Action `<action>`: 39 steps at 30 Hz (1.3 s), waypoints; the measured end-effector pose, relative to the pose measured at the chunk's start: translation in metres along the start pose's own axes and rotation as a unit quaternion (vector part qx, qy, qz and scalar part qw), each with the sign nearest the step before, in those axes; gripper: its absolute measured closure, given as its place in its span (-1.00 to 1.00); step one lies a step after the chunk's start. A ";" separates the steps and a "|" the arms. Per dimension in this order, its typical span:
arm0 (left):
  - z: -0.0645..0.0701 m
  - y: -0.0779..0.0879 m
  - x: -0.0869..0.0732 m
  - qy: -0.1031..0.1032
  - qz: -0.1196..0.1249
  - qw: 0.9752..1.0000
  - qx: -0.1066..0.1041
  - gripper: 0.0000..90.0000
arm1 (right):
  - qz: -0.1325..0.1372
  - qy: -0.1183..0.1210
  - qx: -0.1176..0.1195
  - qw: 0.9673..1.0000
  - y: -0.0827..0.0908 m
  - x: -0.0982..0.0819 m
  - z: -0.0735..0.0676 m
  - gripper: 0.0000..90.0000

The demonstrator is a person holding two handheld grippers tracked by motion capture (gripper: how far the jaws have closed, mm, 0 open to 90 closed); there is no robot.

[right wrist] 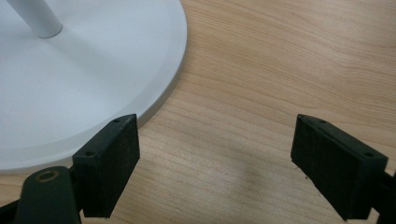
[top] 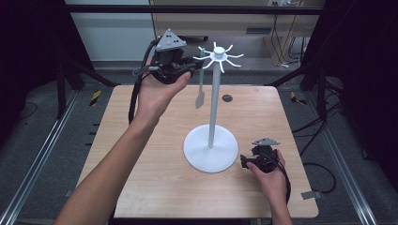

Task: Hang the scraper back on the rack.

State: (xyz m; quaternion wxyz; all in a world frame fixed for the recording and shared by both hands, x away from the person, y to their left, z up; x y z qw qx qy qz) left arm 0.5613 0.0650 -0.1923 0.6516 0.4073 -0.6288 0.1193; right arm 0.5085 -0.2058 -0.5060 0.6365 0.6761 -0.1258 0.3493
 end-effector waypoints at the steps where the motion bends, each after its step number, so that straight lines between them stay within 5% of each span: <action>1: 0.000 0.001 -0.002 0.002 0.000 1.000 -0.002 0.67 | 0.000 0.001 0.000 1.000 0.000 0.000 0.000 -0.65; 23: -0.013 0.029 -0.048 0.008 -0.003 1.000 0.014 0.40 | 0.002 -0.001 -0.001 1.000 0.001 0.000 0.001 -0.65; 34: -0.008 0.036 -0.078 0.002 -0.016 1.000 0.005 0.04 | 0.001 0.000 -0.002 1.000 0.001 0.000 0.001 -0.65; 39: -0.003 0.039 -0.100 0.008 -0.024 1.000 -0.001 -0.27 | 0.002 0.001 -0.004 1.000 0.002 0.000 0.001 -0.65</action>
Point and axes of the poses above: each handheld gripper's, and its own axes: y roughly backward along the jaws, x roughly out of its top, z roughly to its right, the point moved 4 cm from there along -y, roughly forward along the jaws, and after that the axes turned 5 degrees about -z, right-handed, at the moved point
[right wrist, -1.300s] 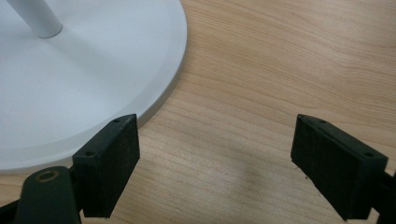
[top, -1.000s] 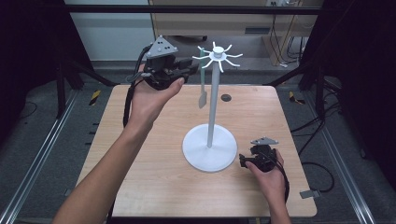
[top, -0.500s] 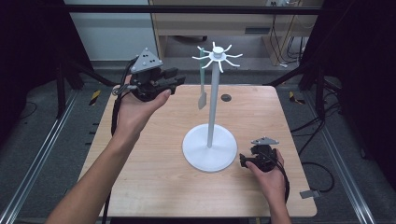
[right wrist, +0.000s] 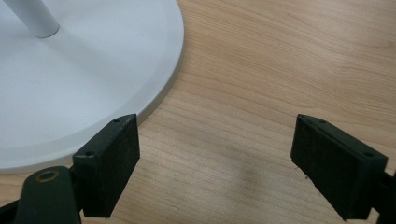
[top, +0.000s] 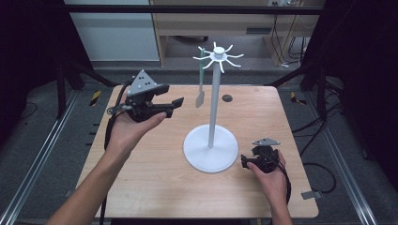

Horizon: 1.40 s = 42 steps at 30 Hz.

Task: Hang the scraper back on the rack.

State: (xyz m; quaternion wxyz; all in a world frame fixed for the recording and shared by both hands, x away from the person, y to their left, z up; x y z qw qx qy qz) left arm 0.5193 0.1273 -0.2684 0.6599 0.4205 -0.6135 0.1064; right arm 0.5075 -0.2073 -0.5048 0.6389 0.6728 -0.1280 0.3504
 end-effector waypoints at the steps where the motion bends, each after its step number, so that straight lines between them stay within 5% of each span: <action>1: 0.001 0.000 -0.007 0.002 -0.004 1.000 -0.001 -0.34 | 0.001 -0.002 -0.001 1.000 0.000 0.000 0.000 -0.65; 6: 0.005 -0.003 -0.034 -0.001 -0.028 1.000 -0.006 -0.58 | 0.006 -0.004 -0.002 1.000 0.002 0.000 0.001 -0.70; 19: 0.006 -0.015 -0.101 0.000 -0.069 0.997 -0.018 -0.80 | 0.019 -0.010 -0.002 1.000 0.005 0.002 0.002 -0.90; 34: -0.018 -0.026 -0.168 0.024 -0.092 0.995 -0.003 -0.83 | 0.018 0.006 0.005 1.000 0.005 0.001 0.000 -0.88; 42: -0.033 -0.026 -0.203 0.031 -0.127 0.991 0.014 -0.83 | 0.016 0.007 0.006 1.000 0.005 0.000 0.000 -0.87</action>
Point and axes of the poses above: each handheld gripper's, and its own axes: y roughly backward along the jaws, x roughly out of its top, z roughly to its right, the point moved 4 cm from there along -y, roughly forward along the jaws, and after that the axes turned 5 degrees about -z, right-handed, at the moved point
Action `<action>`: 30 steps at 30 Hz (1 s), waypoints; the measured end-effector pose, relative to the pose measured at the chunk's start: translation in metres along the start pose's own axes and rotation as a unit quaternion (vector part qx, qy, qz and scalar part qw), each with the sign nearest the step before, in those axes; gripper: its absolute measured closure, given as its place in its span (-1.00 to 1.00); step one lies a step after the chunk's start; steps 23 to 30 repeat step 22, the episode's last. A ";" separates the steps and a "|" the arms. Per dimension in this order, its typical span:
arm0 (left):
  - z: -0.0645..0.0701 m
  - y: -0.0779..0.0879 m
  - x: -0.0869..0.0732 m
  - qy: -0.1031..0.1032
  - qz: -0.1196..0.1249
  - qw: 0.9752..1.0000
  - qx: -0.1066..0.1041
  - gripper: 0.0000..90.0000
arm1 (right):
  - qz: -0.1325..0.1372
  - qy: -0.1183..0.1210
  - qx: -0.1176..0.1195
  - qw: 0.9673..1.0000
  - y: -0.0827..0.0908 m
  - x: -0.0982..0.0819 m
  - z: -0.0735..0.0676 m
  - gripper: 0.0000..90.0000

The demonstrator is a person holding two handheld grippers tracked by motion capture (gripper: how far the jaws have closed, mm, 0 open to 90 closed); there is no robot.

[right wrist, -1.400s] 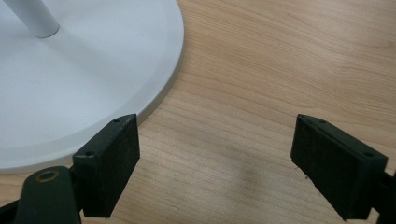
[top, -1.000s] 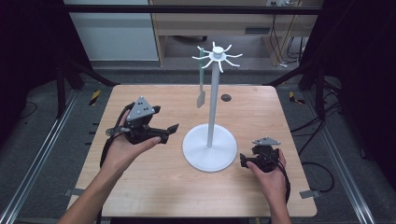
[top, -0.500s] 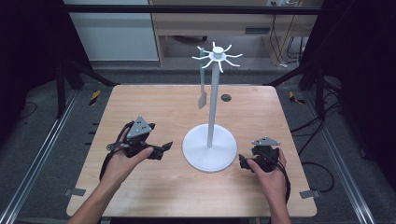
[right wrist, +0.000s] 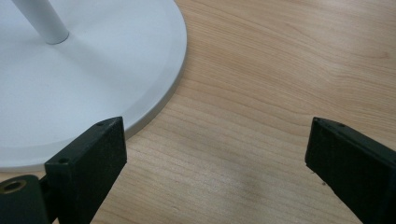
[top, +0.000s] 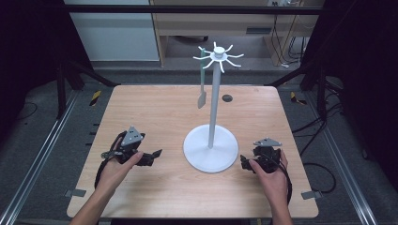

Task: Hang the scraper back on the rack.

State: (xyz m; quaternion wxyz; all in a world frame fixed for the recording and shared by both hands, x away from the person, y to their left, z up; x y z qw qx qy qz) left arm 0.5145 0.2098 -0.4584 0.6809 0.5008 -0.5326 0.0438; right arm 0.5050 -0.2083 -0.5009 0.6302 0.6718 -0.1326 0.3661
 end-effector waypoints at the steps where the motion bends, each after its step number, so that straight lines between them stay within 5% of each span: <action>1: -0.002 -0.001 -0.004 0.003 -0.002 1.000 0.005 -0.83 | 0.000 0.000 0.000 1.000 0.000 0.000 0.000 -0.87; 17: -0.037 0.002 -0.054 0.029 0.000 0.998 0.064 -0.85 | -0.004 0.000 0.001 1.000 0.000 -0.001 -0.002 -0.87; 30: -0.037 -0.001 -0.054 0.041 -0.003 0.997 0.068 -0.85 | -0.011 0.000 0.004 1.000 -0.001 -0.002 -0.002 -0.86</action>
Point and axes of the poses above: each handheld gripper's, and its own axes: y roughly backward along the jaws, x roughly out of its top, z roughly to its right, the point moved 4 cm from there along -y, roughly forward along the jaws, and after that the axes turned 5 degrees about -z, right-handed, at the moved point
